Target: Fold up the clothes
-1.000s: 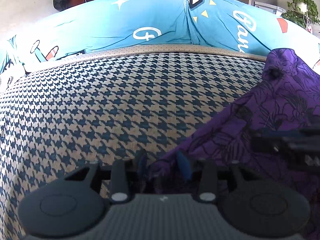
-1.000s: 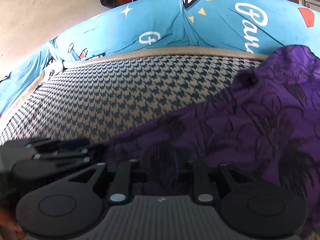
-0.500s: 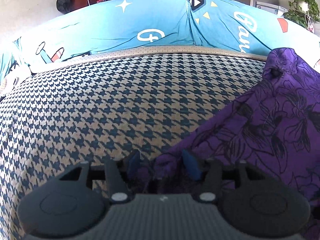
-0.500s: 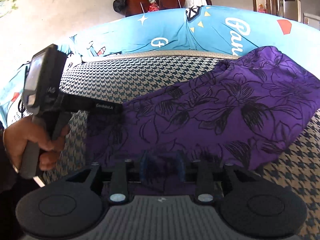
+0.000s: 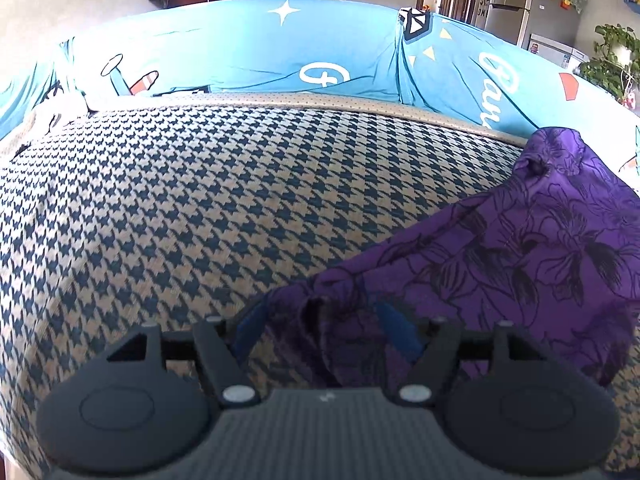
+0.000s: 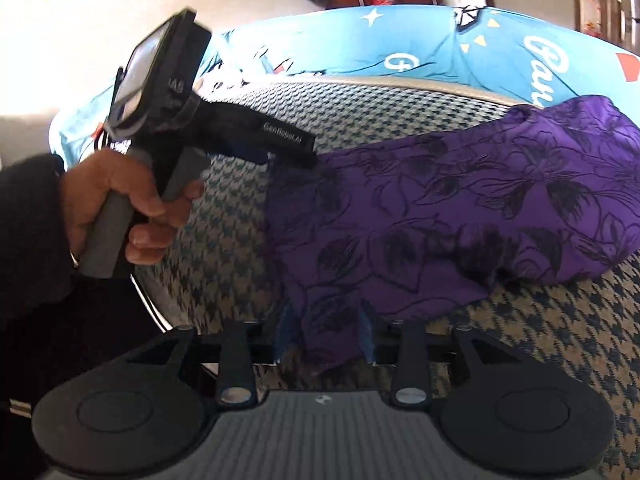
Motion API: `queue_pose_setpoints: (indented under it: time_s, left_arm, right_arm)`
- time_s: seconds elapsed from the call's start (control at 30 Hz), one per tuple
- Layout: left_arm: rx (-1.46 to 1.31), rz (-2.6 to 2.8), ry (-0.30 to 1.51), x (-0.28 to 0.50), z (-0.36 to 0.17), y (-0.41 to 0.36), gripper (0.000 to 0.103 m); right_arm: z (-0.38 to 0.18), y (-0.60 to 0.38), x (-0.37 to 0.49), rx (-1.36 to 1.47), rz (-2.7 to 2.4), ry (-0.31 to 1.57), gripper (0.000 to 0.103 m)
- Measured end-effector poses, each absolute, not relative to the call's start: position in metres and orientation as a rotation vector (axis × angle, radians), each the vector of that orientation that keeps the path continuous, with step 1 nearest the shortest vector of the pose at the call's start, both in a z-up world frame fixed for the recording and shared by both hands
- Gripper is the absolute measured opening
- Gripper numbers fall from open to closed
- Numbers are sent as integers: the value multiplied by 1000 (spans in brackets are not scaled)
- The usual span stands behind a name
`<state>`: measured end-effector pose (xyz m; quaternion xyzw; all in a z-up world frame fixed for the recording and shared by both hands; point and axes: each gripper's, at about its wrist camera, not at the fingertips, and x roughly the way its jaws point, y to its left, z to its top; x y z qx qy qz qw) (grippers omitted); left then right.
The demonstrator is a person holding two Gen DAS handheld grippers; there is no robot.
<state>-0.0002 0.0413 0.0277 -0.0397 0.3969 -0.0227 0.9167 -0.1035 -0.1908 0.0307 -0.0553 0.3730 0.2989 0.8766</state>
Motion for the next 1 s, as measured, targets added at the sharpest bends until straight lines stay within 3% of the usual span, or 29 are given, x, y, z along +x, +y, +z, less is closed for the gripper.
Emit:
queue_pose_setpoints:
  time_s: [0.2,0.6,0.63,0.77,1.0]
  left_arm:
    - [-149,-60,847,-10,23,48,66]
    - [-247,-167,906,-20,15,46,75]
    - [-258,-177,910,-21,14,46,78]
    - [-301,-197,921,-24,13,50,83]
    - [-399,-283,933,-28,11,53,92]
  right_arm:
    - [24,-174,-117,-246,634,750,51]
    - [2,-153,-134,-507,578,640,53]
    - [2,-153,-135,-508,575,637,52]
    - [8,-157,-129,-469,558,638,22]
    - [31,-185,-114,-219,596,696,18]
